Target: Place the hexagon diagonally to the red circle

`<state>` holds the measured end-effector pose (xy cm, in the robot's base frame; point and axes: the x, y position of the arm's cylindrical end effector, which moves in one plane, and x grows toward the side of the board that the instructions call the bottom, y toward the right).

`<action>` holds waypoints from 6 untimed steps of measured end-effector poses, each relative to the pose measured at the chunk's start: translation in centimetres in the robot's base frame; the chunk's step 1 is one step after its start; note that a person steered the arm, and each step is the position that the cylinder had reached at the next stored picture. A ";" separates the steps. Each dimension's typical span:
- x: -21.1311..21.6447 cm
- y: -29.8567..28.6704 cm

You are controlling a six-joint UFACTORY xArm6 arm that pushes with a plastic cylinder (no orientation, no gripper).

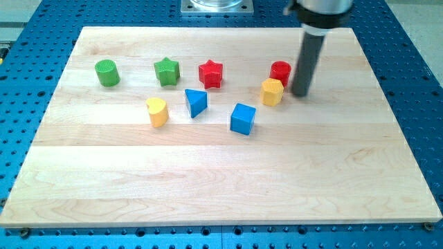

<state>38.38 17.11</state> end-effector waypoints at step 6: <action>3.8 -5.4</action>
